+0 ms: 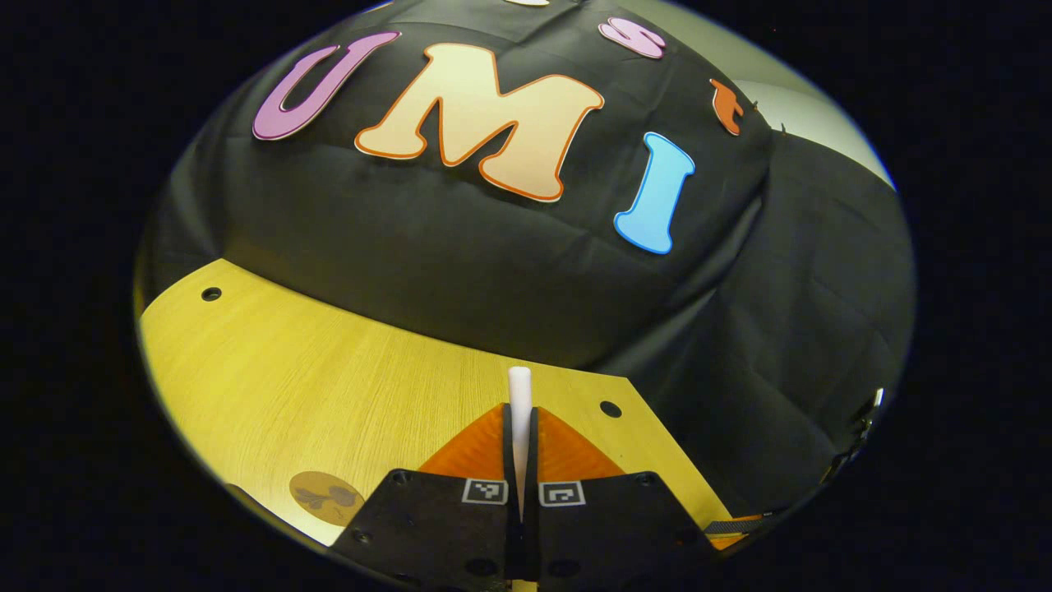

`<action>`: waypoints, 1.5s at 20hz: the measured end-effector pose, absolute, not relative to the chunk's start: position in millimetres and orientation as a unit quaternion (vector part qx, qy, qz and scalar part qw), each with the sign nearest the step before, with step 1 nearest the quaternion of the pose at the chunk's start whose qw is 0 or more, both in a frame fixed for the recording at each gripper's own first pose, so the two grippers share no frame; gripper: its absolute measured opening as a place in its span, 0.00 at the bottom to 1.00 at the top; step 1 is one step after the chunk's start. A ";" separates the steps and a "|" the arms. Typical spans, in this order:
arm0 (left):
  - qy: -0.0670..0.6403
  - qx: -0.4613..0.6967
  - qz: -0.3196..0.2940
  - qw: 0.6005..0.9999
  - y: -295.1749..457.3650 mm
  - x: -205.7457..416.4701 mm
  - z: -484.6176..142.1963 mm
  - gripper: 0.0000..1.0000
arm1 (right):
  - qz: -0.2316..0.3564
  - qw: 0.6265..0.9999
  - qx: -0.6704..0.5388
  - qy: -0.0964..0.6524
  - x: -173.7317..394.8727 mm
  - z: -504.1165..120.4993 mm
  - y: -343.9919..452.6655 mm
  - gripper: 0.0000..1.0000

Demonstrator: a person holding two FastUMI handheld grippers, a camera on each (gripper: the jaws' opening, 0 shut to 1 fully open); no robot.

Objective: Put the toothbrush and toothpaste on the desktop into the cup, then pick up the cup and place it on the coaster on the desktop.

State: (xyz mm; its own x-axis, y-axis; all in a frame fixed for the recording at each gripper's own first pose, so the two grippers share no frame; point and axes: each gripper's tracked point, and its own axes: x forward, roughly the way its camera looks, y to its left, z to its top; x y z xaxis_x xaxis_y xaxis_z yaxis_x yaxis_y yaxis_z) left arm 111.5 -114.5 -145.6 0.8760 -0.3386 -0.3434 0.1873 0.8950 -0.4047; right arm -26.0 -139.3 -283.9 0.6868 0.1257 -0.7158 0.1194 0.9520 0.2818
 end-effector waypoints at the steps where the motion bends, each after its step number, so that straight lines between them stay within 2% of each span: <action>1: 0.209 -0.175 -0.139 0.952 -115.6 105.4 -145.8 0.00 | 0.009 0.904 0.155 0.397 -23.4 -284.3 -135.1 0.97; 11: 0.255 -0.156 -0.139 0.944 -113.7 47.4 -172.0 0.05 | 0.108 0.878 0.152 0.440 -11.9 -293.8 -75.3 0.98; 12: 0.255 -0.158 -0.142 0.943 -111.6 44.6 -172.1 0.15 | 0.116 0.873 0.148 0.449 -11.2 -294.0 -67.7 0.99; 15: 0.254 -0.129 -0.130 0.950 -86.1 36.7 -172.7 0.78 | 0.127 0.857 0.148 0.478 -8.6 -294.3 -42.9 0.98; 16: 0.253 -0.114 -0.125 0.952 -74.9 32.7 -171.3 0.99 | 0.129 0.851 0.151 0.486 -5.7 -294.5 -34.4 0.94; 17: 0.249 -0.100 -0.119 0.956 -61.5 30.8 -171.1 0.97 | 0.130 0.847 0.150 0.492 -2.8 -294.0 -27.1 0.99; 24: 0.250 -0.061 -0.061 0.964 37.0 5.2 -175.1 0.95 | 0.129 0.830 0.107 0.533 22.8 -299.5 17.2 0.98; 30: 0.256 -0.055 -0.006 0.965 110.4 -20.2 -180.0 0.95 | 0.118 0.793 0.051 0.595 29.2 -340.4 36.8 0.99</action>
State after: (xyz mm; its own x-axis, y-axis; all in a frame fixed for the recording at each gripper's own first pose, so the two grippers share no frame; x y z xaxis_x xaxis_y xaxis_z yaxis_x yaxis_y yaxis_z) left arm -20.2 110.4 -180.0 0.8692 -0.0398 -0.4929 -0.0164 0.9939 -0.1091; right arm 29.2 36.8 -340.4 0.2631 0.2488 -0.9321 -0.1264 0.9667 0.2224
